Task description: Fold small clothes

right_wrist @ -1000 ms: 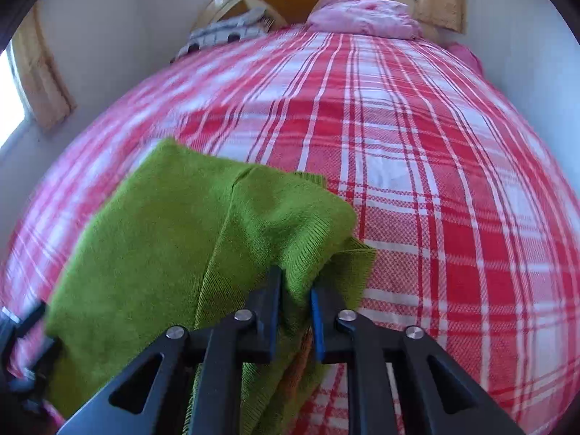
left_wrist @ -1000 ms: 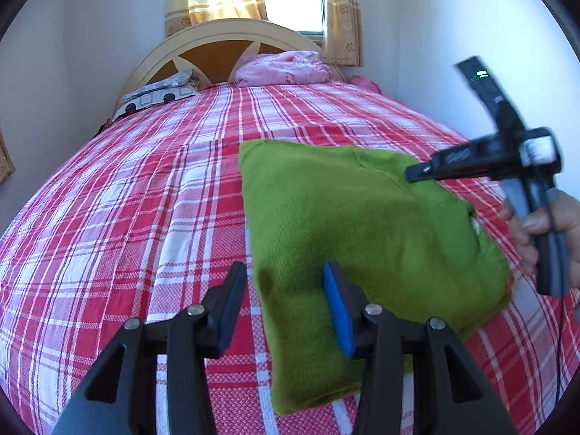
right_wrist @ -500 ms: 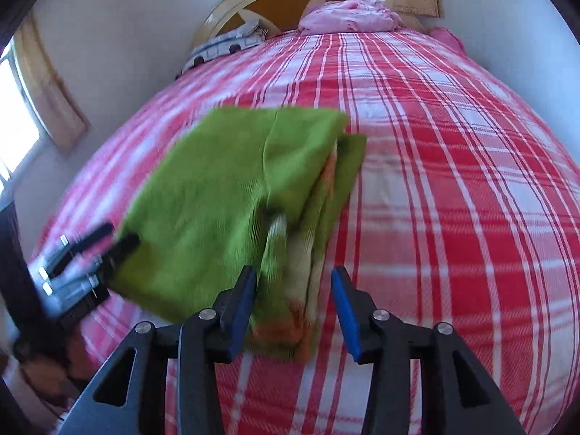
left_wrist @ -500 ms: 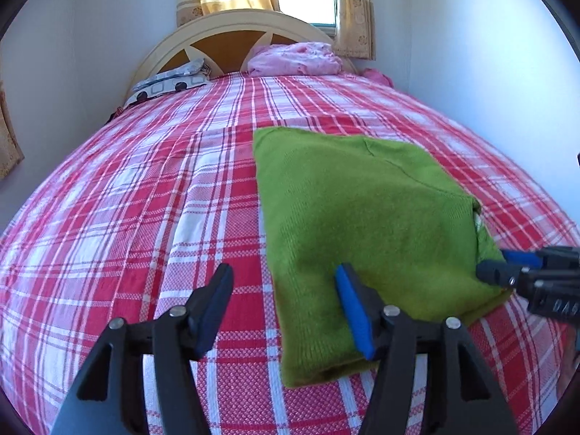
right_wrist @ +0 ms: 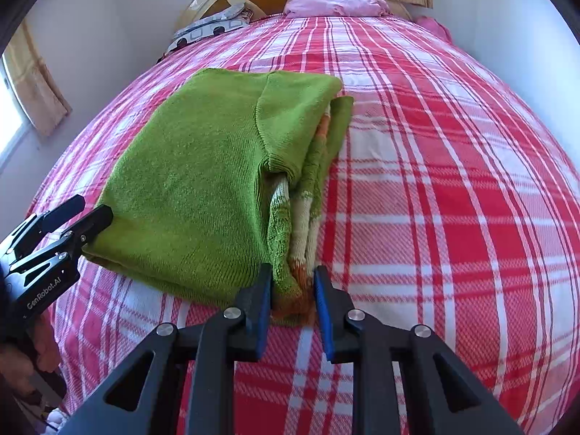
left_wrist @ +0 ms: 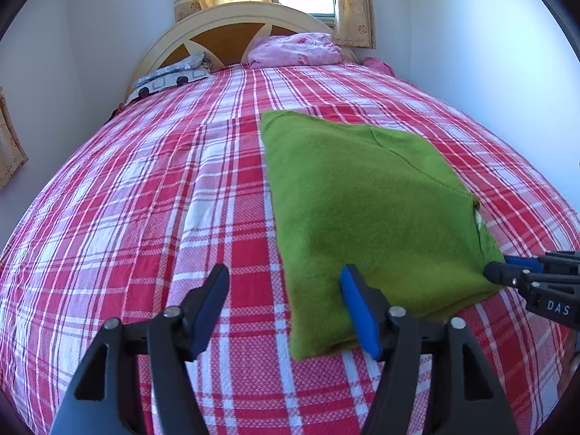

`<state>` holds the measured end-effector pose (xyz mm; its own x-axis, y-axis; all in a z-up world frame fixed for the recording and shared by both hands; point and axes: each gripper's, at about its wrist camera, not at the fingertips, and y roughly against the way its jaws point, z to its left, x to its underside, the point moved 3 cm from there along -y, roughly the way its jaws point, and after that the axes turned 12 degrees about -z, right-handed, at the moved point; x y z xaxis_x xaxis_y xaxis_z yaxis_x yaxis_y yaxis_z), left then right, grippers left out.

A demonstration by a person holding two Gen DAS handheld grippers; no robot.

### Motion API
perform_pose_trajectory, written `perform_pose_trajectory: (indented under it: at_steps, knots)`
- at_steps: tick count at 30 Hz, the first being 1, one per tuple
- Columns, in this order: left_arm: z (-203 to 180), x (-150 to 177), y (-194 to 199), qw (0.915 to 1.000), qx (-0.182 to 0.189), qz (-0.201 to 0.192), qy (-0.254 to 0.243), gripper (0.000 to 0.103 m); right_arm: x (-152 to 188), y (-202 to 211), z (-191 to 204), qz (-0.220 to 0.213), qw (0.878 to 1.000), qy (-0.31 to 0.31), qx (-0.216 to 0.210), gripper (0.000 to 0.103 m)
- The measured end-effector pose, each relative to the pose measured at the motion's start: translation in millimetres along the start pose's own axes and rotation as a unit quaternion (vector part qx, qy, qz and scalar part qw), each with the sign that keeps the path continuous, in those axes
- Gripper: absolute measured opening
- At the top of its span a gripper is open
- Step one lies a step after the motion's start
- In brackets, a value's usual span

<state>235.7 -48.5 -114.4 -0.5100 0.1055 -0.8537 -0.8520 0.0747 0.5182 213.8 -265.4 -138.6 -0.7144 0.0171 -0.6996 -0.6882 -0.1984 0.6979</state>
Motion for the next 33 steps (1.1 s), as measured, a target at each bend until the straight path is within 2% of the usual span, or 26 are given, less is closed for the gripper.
perform_pose_trajectory:
  at_steps: [4,6,8,11,17,21,29,33]
  knots:
    - [11,-12,3,0.9998,0.002,-0.016,0.007,0.068,-6,12,5,0.009,1.000,0.013,-0.006,0.023]
    - [16,-21,-1,0.9995,-0.013,-0.028,0.007,0.068,-16,26,4,-0.015,1.000,0.004,-0.005,0.023]
    - [15,-29,-13,0.9994,-0.025,-0.024,0.004,0.068,-34,37,7,-0.061,0.998,0.009,0.006,0.023]
    - [10,-31,-25,0.9992,-0.031,-0.023,-0.005,0.068,-55,31,18,-0.093,0.995,0.030,0.014,0.023]
    - [5,-33,-38,0.9986,-0.044,-0.024,-0.020,0.068,-79,-31,42,-0.084,0.993,0.075,0.036,0.023]
    - [3,-35,-44,0.9985,-0.041,-0.026,-0.024,0.069,-76,-69,31,-0.056,0.993,0.082,0.064,0.023]
    - [4,-30,-48,0.9986,-0.041,-0.027,-0.018,0.071,-82,-78,21,-0.050,0.995,0.065,0.048,0.024]
    - [21,-28,-38,0.9997,-0.009,-0.021,0.012,0.072,-81,-59,12,-0.069,0.997,0.020,0.007,0.025]
